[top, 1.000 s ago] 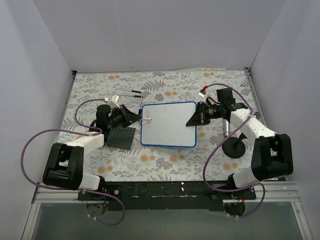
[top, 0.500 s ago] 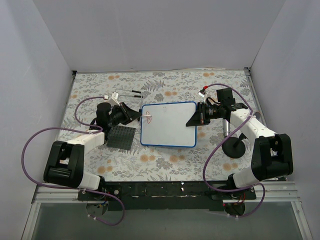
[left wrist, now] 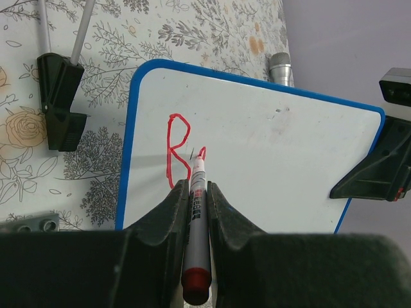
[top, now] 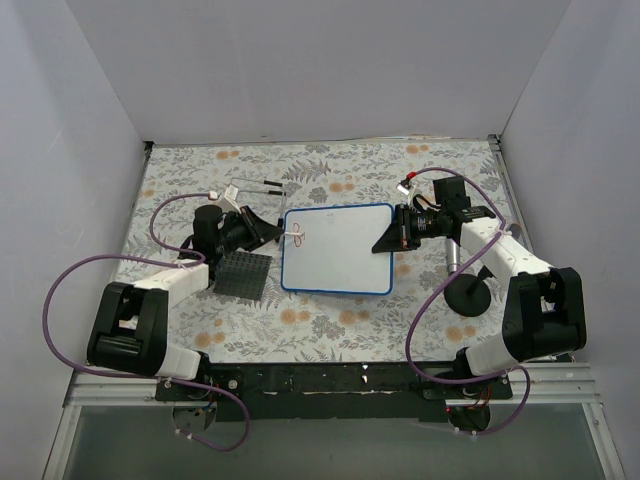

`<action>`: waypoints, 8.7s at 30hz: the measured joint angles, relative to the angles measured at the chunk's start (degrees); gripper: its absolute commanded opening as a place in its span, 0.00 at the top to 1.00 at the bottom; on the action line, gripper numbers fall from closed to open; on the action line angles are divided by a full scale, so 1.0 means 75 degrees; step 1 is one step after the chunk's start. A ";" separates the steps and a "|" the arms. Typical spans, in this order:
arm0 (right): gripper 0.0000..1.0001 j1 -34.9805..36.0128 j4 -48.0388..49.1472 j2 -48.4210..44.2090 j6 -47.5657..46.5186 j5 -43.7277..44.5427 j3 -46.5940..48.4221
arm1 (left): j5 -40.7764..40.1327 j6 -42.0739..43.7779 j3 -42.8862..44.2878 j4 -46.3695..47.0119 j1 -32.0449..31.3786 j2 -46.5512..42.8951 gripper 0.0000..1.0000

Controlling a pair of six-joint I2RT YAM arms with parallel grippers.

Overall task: Write a sentence on the whiteboard
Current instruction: Write with the whiteboard marker without the cap on the whiteboard.

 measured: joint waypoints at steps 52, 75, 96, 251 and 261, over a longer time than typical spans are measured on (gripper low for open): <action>0.99 -0.0003 0.0023 -0.0015 -0.0023 0.0000 -0.0035 | 0.0734 -0.0210 0.0536 -0.0350 0.0000 0.0353 1.00; 0.99 0.0015 0.0026 -0.0216 -0.0169 0.0006 -0.0131 | -0.0032 -0.0341 -0.0801 -0.1014 0.0122 -0.3343 1.00; 0.99 0.0015 0.0061 -0.0221 -0.0242 -0.0041 -0.0181 | -0.0300 -0.1279 -0.2142 -0.0504 0.0152 -0.4701 1.00; 0.99 -0.0015 0.0219 -0.0361 -0.0300 -0.0149 -0.0344 | -0.0647 -0.1075 -0.0420 0.0373 -0.0866 -0.0775 1.00; 0.99 -0.0015 0.0224 -0.0449 -0.0329 -0.0146 -0.0405 | -0.0629 -0.1058 -0.0729 0.0035 -0.0860 -0.2836 1.00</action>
